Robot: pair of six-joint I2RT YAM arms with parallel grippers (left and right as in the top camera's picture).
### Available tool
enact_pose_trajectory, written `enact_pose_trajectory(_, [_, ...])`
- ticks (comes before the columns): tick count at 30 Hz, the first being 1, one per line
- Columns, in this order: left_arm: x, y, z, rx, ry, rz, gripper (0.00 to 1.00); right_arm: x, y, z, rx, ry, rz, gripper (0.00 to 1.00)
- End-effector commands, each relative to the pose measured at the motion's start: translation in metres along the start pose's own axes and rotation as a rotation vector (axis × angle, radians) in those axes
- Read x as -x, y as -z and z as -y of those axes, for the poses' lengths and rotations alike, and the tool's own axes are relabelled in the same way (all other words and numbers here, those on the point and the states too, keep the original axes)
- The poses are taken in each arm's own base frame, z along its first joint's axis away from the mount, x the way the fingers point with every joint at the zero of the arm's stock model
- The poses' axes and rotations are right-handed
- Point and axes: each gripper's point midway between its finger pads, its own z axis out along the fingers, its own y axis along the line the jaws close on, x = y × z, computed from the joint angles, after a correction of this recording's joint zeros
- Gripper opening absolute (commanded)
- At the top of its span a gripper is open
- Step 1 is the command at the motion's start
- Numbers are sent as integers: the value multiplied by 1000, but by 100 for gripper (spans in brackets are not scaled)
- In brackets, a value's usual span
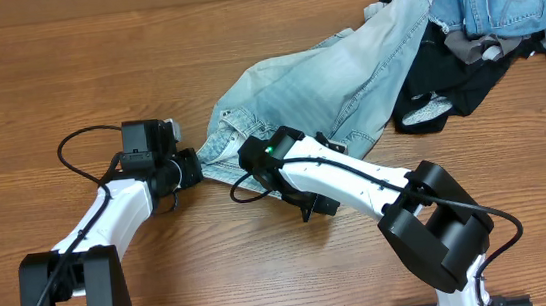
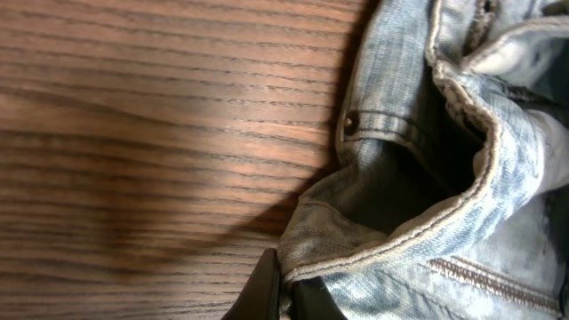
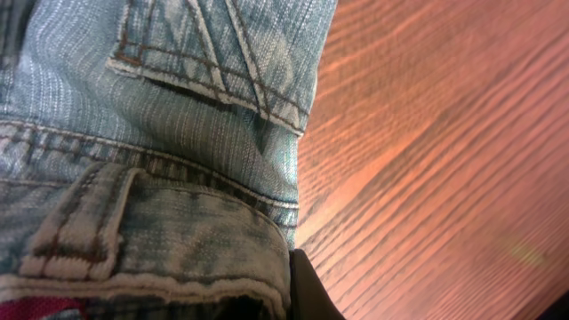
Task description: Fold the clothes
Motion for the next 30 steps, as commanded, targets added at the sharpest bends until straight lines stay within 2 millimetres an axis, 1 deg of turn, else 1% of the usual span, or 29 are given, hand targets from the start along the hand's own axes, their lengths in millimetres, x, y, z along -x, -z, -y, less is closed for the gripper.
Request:
enact_pose_trajectory(1, [48, 37, -94, 467, 153, 242, 4, -3, -3, 61, -198, -31, -30, 4])
enact_pose_trajectory(3, [42, 42, -104, 526, 201, 240, 4, -2, 10, 78, -220, -98, -14, 4])
enact_pose_trajectory(4, [39, 44, -108, 550, 226, 238, 4, 0, 19, 84, -196, -118, -6, 4])
enact_pose_trajectory(8, [35, 49, -117, 601, 308, 261, 4, 3, 38, 91, -112, -152, 3, 4])
enact_pose_trajectory(10, [37, 51, -117, 604, 315, 270, 4, 6, 51, 98, -62, -213, 17, 4])
enact_pose_trajectory(13, [49, 59, -109, 579, 312, 290, 4, 19, 65, 96, 44, -248, 76, 4])
enact_pose_trajectory(14, [56, 64, -104, 560, 308, 300, 4, 26, 72, 95, 92, -265, 107, 4])
enact_pose_trajectory(15, [70, 73, -94, 522, 284, 322, 4, 36, 83, 93, 151, -288, 154, 4])
enact_pose_trajectory(17, [109, 104, -67, 439, 215, 410, 4, 61, 112, 92, 254, -291, 258, 4])
enact_pose_trajectory(18, [124, 119, -55, 407, 193, 455, 4, 72, 125, 91, 293, -276, 300, 4])
enact_pose_trajectory(19, [144, 143, -40, 363, 166, 521, 4, 88, 146, 88, 351, -237, 353, 4])
enact_pose_trajectory(20, [166, 173, -21, 310, 125, 599, 4, 106, 171, 84, 417, -205, 397, 4])
enact_pose_trajectory(21, [180, 195, -7, 272, 90, 652, 4, 119, 190, 82, 470, -176, 429, 4])
enact_pose_trajectory(22, [198, 229, 15, 215, 34, 725, 4, 140, 225, 83, 563, -146, 491, 4])
enact_pose_trajectory(23, [210, 260, 31, 182, -3, 787, 4, 158, 254, 88, 635, -147, 550, 4])
enact_pose_trajectory(24, [218, 286, 44, 167, -34, 838, 4, 170, 274, 95, 675, -153, 593, 4])
enact_pose_trajectory(25, [227, 320, 61, 156, -87, 902, 4, 187, 307, 110, 740, -167, 671, 4])
enact_pose_trajectory(26, [233, 342, 73, 151, -123, 946, 4, 196, 329, 121, 782, -179, 725, 4])
enact_pose_trajectory(29, [243, 396, 95, 136, -178, 1062, 4, 208, 382, 148, 873, -182, 867, 4])
enact_pose_trajectory(30, [246, 422, 102, 124, -184, 1118, 4, 211, 399, 156, 902, -185, 914, 4])
